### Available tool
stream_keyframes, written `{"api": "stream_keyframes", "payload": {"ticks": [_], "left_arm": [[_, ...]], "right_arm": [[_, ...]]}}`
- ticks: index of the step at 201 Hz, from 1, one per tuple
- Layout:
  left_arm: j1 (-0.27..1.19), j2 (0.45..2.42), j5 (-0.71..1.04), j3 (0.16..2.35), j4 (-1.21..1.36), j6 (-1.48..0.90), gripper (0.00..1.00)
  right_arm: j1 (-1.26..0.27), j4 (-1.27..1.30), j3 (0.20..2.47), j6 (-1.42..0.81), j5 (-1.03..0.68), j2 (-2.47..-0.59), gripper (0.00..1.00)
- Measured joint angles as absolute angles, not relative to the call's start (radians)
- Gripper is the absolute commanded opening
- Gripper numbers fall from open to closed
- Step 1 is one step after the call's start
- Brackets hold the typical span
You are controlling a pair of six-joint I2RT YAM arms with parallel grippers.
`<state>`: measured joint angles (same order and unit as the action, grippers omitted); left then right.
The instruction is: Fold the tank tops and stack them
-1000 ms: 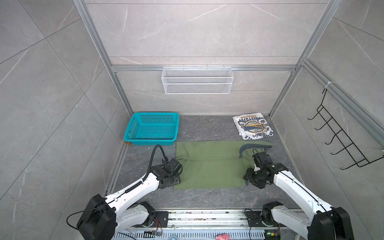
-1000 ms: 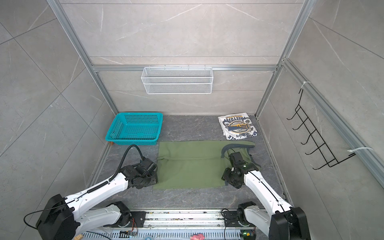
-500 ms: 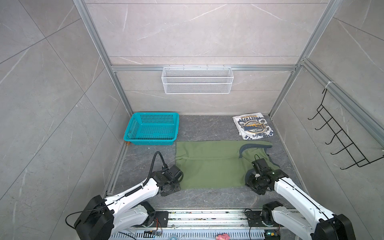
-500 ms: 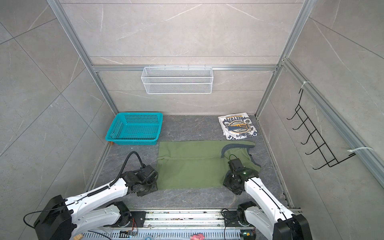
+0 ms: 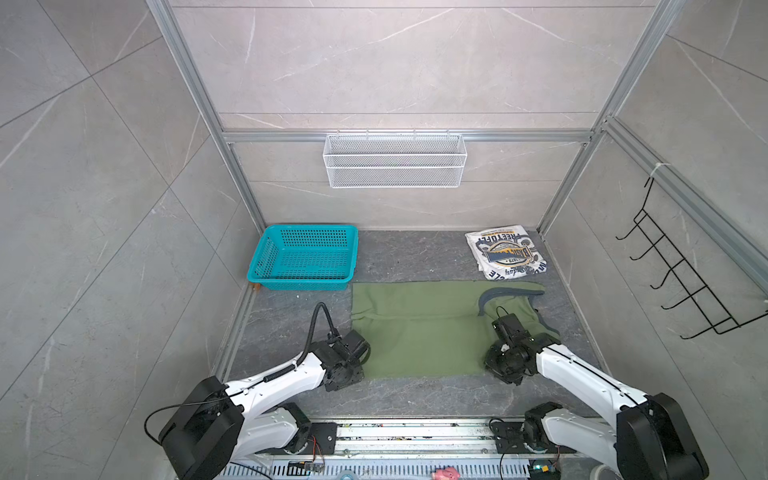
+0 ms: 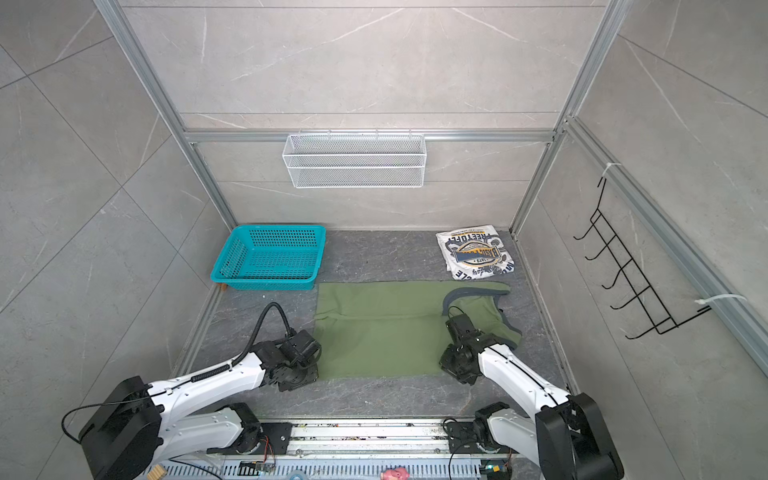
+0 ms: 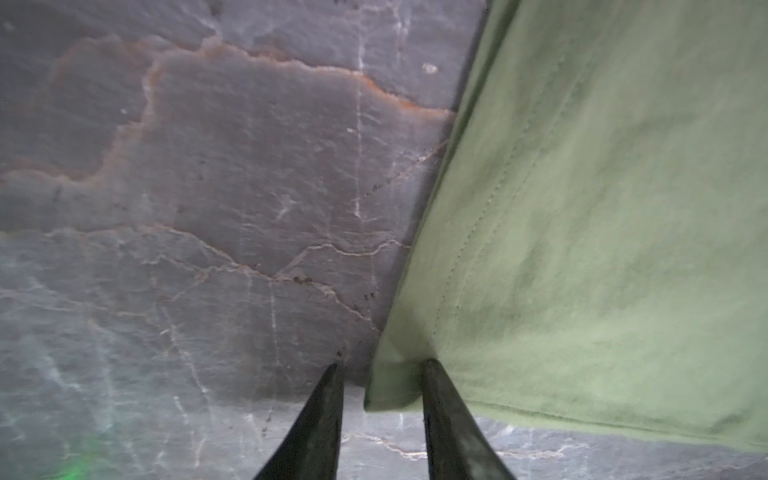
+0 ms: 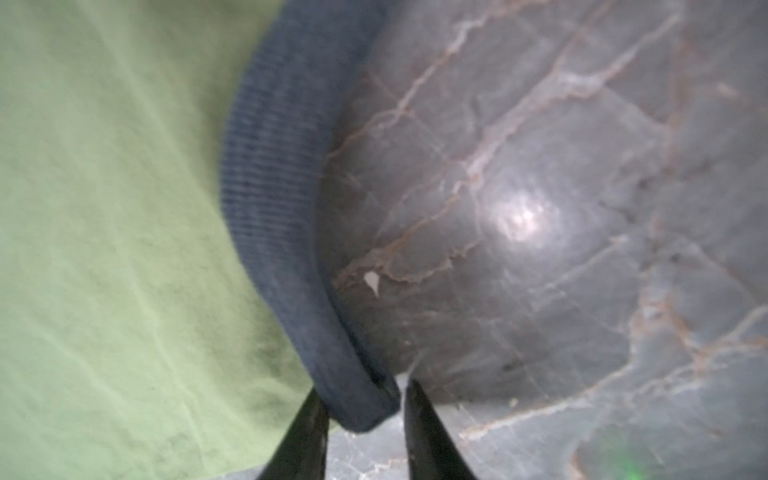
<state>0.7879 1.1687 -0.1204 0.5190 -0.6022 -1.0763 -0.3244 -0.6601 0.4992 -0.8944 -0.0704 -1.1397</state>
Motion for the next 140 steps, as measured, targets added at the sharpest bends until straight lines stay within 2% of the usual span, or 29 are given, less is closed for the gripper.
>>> {"api": "stream_keyframes", "payload": {"ticks": [34, 93, 140], "left_arm": [[0.792, 1.169, -0.12, 0.519, -0.595, -1.076, 0.21], [0.793, 1.163, -0.12, 0.52, -0.586, -1.075, 0.01], [0.793, 1.113, -0.133, 0.601, -0.648, -1.073, 0.0]], "right_arm": [[-0.343, -0.662, 0.501, -0.898, -0.037, -1.141, 0.11], [-0.375, -0.717, 0.517, -0.899, 0.013, -1.085, 0.05], [-0.384, -0.772, 0.575, -0.894, 0.031, -1.071, 0.03]]}}
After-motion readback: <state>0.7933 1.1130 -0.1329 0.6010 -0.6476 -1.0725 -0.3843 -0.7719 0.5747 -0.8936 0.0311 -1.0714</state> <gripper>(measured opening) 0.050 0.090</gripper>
